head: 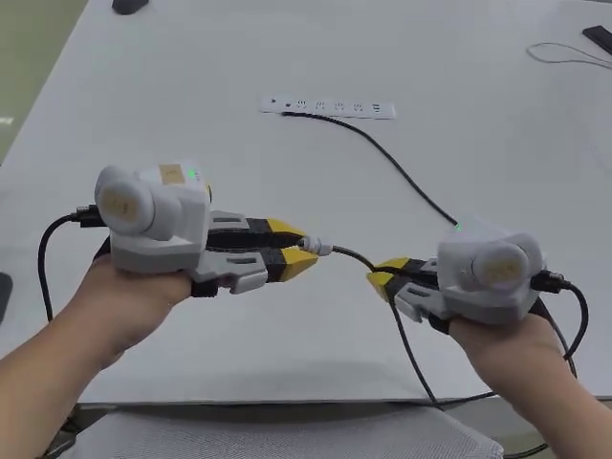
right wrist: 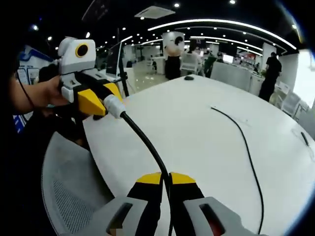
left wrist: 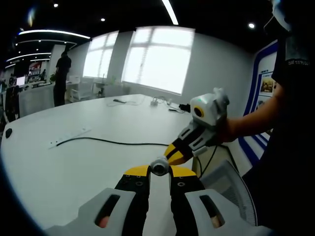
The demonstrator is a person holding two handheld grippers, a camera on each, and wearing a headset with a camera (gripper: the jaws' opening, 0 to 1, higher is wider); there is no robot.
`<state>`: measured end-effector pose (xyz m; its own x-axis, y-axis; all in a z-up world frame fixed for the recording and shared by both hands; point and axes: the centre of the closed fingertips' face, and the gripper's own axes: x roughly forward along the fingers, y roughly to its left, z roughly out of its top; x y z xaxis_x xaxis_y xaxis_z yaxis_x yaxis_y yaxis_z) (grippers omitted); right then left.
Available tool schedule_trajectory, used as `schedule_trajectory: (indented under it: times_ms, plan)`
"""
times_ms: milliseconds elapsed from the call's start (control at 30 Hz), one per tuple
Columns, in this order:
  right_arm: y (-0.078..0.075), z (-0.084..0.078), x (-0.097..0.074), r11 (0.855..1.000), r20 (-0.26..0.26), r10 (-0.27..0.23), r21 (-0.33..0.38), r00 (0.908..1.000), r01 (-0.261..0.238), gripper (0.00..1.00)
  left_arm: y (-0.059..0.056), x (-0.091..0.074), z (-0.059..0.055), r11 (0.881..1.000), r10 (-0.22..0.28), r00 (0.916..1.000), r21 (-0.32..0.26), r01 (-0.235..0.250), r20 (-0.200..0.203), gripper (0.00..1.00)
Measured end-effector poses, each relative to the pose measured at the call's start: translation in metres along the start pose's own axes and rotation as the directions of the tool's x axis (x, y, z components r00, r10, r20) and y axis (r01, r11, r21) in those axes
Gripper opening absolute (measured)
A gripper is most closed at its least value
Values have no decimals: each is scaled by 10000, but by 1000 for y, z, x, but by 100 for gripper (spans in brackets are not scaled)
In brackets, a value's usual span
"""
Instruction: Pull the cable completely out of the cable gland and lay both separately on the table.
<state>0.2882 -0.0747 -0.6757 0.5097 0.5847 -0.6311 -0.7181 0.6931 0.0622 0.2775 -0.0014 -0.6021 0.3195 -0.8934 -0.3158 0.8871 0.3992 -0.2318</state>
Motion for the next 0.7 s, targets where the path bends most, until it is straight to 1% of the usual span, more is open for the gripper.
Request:
schedule_trajectory:
  times_ms: [267, 500, 700]
  plan:
    - [-5, -14, -1, 9985, -141, -78, 533, 9999, 86, 0, 0, 0, -1, 10000, -10, 10000, -40, 10, 0, 15]
    - [-10, -25, -5, 9971, -263, -215, 720, 9994, 234, 0, 0, 0, -2, 9999, -17, 10000, -102, 17, 24, 15]
    - [-12, -30, -8, 9962, -253, -248, 826, 9994, 268, 0, 1, -1, -2, 9998, -10, 10000, -176, 11, 34, 15]
